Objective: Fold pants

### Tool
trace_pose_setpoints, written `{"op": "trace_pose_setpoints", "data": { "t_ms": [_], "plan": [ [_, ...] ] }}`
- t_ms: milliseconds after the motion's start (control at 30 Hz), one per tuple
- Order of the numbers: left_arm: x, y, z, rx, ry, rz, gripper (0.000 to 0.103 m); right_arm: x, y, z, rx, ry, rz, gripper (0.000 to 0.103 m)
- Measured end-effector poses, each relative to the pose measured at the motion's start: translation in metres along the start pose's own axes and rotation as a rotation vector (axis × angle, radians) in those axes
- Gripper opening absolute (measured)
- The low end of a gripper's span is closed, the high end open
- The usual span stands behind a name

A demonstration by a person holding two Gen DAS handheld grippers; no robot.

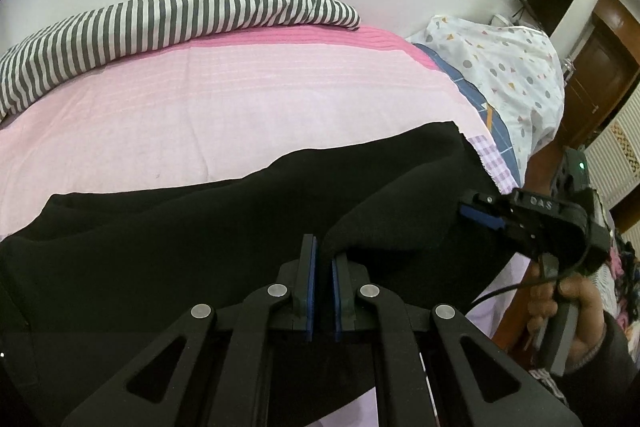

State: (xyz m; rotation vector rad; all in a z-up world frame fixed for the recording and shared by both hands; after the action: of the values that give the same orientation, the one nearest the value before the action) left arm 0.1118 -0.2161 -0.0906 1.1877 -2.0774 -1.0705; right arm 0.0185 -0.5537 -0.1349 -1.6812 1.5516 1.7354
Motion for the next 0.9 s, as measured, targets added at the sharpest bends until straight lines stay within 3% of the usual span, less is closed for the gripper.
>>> {"op": "trace_pose_setpoints", "data": {
  "t_ms": [333, 567, 733, 900],
  "plan": [
    [-0.001, -0.005, 0.0, -0.01, -0.005, -0.004, 0.007, 0.001, -0.01, -0.035, 0.016, 0.029, 0.046, 0.01],
    [0.006, -0.002, 0.003, -0.007, -0.038, 0.009, 0.007, -0.012, 0.037, -0.031, 0.068, 0.12, 0.095, 0.005],
    [0.028, -0.004, 0.02, -0.023, -0.128, 0.031, 0.007, -0.005, 0.087, -0.023, 0.105, 0.138, 0.151, 0.005],
    [0.058, -0.014, 0.047, -0.04, -0.289, -0.004, 0.008, 0.014, 0.12, -0.01, 0.131, 0.123, 0.22, 0.004]
  ]
}}
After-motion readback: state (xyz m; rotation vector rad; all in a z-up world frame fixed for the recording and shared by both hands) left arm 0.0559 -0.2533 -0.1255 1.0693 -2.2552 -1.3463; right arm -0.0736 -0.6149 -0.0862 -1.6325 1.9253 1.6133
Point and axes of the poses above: each gripper's, at about its wrist camera, not at the fingertips, and y roughly against the way its jaws point, x to its right, z to its underside, the point moved 1 cm from there along -y, roughly the way its jaws point, and after that the axes turned 15 degrees about -z, right-handed, at the moved point
